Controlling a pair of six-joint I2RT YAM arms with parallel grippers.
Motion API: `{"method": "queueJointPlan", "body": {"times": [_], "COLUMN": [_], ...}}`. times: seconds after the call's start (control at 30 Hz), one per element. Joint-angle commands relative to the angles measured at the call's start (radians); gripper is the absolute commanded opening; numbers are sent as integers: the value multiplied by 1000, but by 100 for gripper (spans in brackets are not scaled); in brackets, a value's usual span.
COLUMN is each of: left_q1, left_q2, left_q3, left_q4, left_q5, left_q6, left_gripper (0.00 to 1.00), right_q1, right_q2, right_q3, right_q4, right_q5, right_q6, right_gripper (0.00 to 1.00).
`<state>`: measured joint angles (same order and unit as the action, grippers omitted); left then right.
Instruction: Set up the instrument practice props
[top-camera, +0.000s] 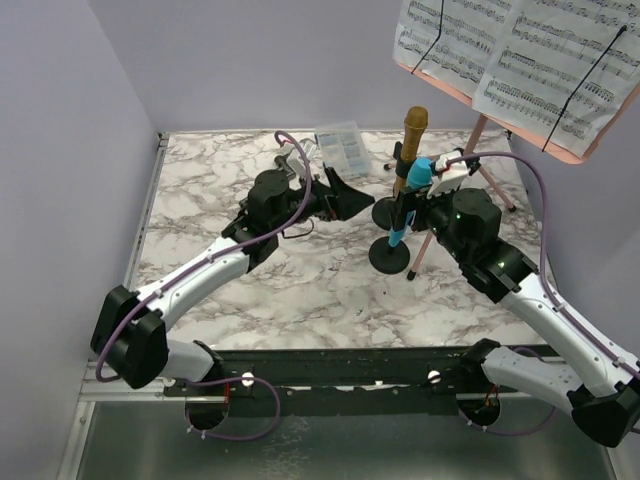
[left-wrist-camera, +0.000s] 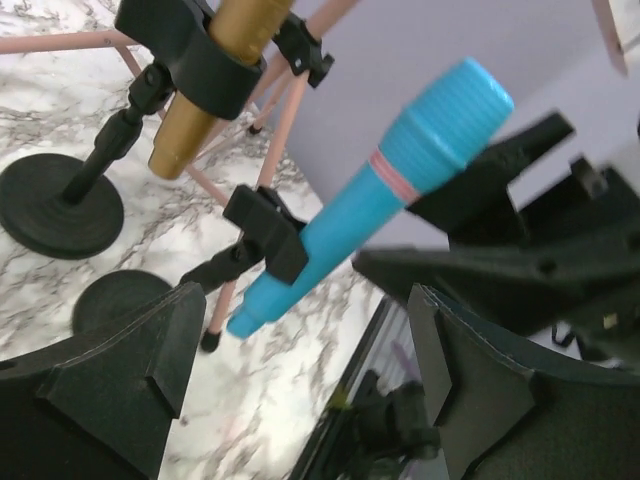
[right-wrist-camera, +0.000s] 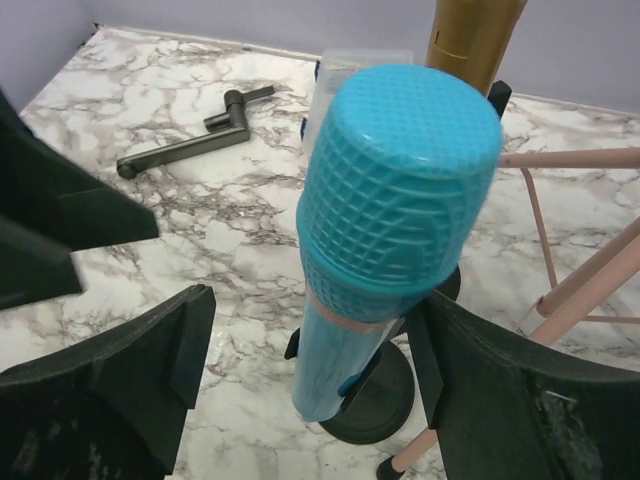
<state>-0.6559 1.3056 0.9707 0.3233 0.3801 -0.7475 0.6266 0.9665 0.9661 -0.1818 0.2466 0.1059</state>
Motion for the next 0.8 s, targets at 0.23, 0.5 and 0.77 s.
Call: {"method": "queueJointPlan", "body": {"times": [0.23, 0.5, 0.77], "left_q1": [-10, -227, -354], "left_q2": [127, 108, 228], "left_q3": [130, 43, 101], "left_q4": [42, 55, 56], "left_q5": [-38, -315, -619], "left_q6": [-192, 101, 235], "left_gripper": [86, 93, 94], "right_q1": [0, 0, 0], "right_q2": [-59, -177, -345], "right_q3": [75, 16, 8], "right_q4": [-114, -173, -308], "right_q5": [-38, -61, 51], "right_q6": [66, 215, 363], "right_gripper": [94, 96, 100]}}
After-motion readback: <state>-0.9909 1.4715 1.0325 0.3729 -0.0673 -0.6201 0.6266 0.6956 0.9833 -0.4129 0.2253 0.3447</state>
